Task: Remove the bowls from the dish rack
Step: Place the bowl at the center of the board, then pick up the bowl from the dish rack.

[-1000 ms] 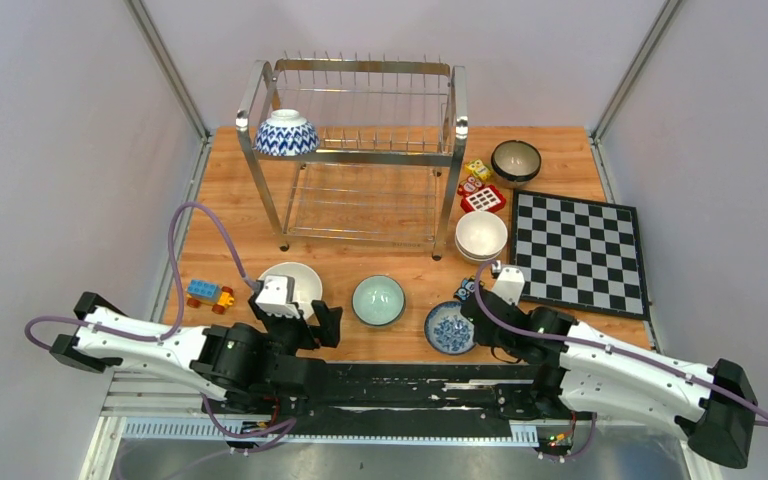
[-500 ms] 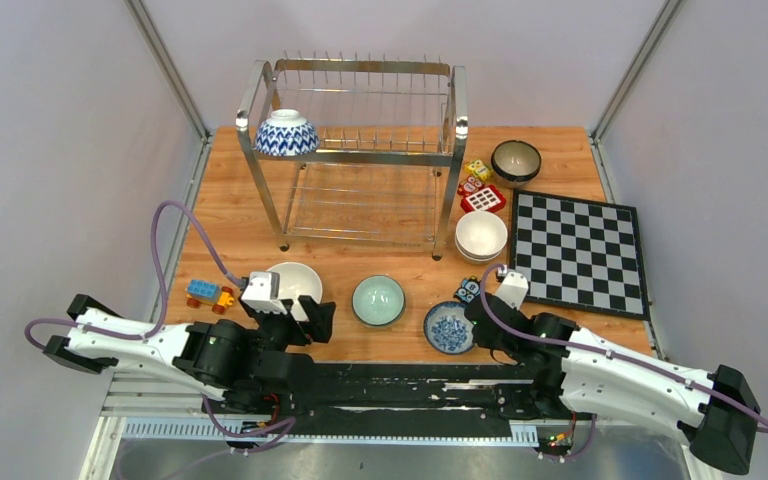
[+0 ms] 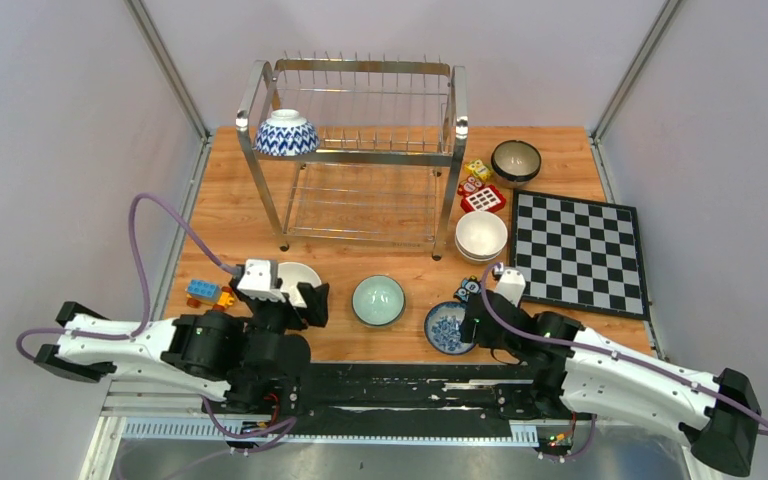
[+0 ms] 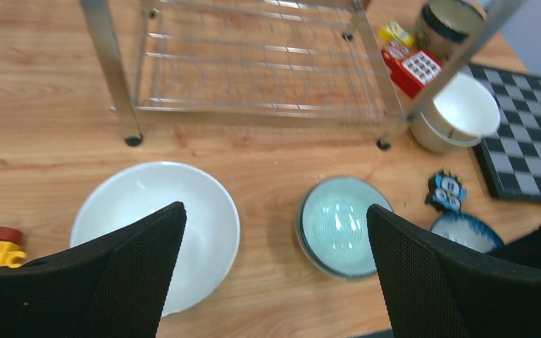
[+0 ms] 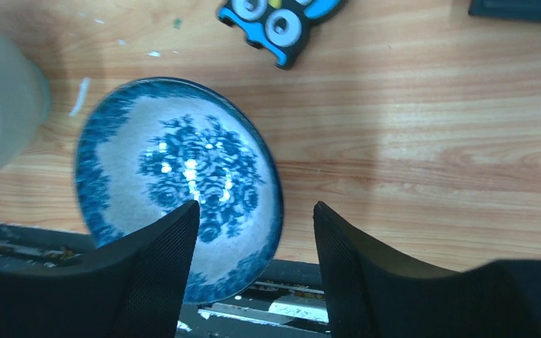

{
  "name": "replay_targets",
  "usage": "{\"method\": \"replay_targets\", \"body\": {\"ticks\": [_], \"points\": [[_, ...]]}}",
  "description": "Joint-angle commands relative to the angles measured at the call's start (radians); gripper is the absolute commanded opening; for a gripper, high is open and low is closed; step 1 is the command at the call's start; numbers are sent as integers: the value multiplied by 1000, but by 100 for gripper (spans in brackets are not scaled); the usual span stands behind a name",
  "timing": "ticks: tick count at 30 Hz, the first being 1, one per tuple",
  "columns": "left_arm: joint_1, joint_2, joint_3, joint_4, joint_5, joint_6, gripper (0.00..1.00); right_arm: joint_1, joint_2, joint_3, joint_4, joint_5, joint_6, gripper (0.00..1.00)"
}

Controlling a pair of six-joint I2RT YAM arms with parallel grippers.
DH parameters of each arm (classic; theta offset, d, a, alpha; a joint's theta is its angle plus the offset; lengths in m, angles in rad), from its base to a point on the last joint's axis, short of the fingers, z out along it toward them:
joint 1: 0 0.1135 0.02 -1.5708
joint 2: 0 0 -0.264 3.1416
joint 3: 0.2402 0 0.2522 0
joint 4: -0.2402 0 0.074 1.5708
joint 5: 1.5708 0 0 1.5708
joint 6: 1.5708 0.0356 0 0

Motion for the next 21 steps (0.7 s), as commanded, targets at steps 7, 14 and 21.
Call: {"method": "replay_targets", "body": {"ticks": [7, 14, 21], "points": [[229, -89, 152, 929, 74, 1054, 100, -11, -48, 243, -124, 25, -217, 71], [581, 109, 420, 868, 450, 907, 100, -11, -106, 275, -96, 40, -311, 69], [1106, 187, 432, 890, 1096, 445, 97, -11, -163, 278, -98, 7, -328, 67]]}}
